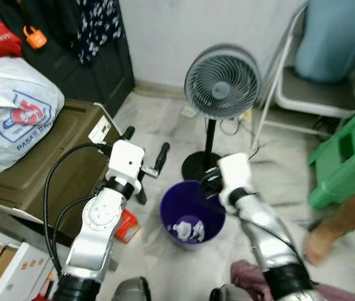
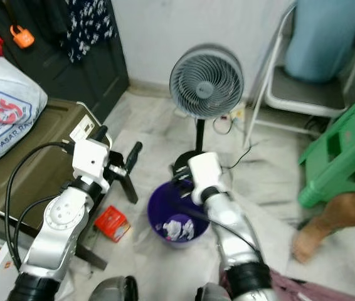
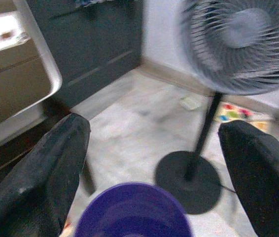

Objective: Clean up the room

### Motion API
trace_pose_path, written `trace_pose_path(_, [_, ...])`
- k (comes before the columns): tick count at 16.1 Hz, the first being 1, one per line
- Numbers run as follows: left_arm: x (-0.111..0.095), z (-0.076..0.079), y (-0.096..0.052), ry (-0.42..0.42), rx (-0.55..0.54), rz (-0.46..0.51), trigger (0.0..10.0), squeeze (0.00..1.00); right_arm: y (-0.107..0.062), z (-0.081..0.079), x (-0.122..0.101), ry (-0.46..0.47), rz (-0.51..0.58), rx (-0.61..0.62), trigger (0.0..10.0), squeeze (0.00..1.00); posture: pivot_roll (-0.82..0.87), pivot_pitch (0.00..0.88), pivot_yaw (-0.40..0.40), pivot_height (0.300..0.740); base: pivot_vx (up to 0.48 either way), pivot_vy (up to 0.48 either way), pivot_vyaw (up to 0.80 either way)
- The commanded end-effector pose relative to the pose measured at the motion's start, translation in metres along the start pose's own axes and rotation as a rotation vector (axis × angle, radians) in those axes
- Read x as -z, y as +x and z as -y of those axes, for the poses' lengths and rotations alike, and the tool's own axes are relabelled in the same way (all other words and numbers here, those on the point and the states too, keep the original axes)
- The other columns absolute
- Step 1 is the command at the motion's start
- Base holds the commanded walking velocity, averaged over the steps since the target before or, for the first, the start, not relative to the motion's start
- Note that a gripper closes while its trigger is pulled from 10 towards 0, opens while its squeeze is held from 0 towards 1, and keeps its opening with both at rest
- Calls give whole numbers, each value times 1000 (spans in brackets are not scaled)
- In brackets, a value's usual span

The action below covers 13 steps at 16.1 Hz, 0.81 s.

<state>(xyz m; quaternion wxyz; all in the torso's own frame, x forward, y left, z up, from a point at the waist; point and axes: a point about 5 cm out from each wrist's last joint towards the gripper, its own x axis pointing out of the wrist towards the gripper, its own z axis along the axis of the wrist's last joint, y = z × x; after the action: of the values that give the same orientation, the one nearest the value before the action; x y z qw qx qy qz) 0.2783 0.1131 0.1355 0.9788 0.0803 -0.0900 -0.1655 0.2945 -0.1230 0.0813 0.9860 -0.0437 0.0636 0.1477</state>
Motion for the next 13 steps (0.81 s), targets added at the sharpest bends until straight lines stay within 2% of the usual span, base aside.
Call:
trace_pose_path(1, [5, -9, 2, -20, -74, -14, 10000, 0, -13, 14, -5, 56, 16, 103, 10000, 941, -73, 0, 27, 740, 0, 0, 0])
trace_pose_path(2, [10, -12, 3, -52, -121, -31, 10000, 0, -25, 24, -8, 106, 42, 159, 10000, 655, -71, 0, 23, 740, 0, 0, 0])
trace_pose_path(3, [11, -12, 3, -45, -125, -32, 10000, 0, -27, 26, -7, 95, 37, 185, 10000, 0, -69, 0, 22, 740, 0, 0, 0])
trace_pose_path(4, [14, -13, 0, -34, -140, -38, 10000, 0, -27, 22, -8, 105, 46, 169, 10000, 0, -66, 0, 21, 740, 0, 0, 0])
trace_pose_path(8, [21, -12, -3, 17, -150, -68, 10000, 0, -8, 12, -15, 30, -11, 263, 10000, 0, -54, 0, 18, 740, 0, 0, 0])
trace_pose_path(9, [22, -12, -4, -1, -150, -73, 10000, 0, -6, 0, -21, 88, 34, 120, 10000, 0, -49, 0, 15, 740, 0, 0, 0])
trace_pose_path(10, [24, -11, -4, -21, -149, -76, 10000, 0, -4, 1, -22, 9, 29, 163, 10000, 59, -48, 0, 14, 740, 0, 0, 0])
trace_pose_path(11, [25, -11, -5, -34, -151, -77, 10000, 0, -4, 2, -20, -7, 9, 188, 10000, 494, -50, 0, 14, 740, 0, 0, 0])
trace_pose_path(12, [26, -11, -5, -46, -154, -83, 10000, 0, -4, 1, -20, 7, 3, 185, 10000, 706, -52, 0, 14, 740, 0, 0, 0])
trace_pose_path(13, [28, -10, -3, -48, -145, -89, 10000, 0, -6, 1, -19, 17, -9, 195, 10000, 792, -61, 0, 13, 740, 0, 0, 0])
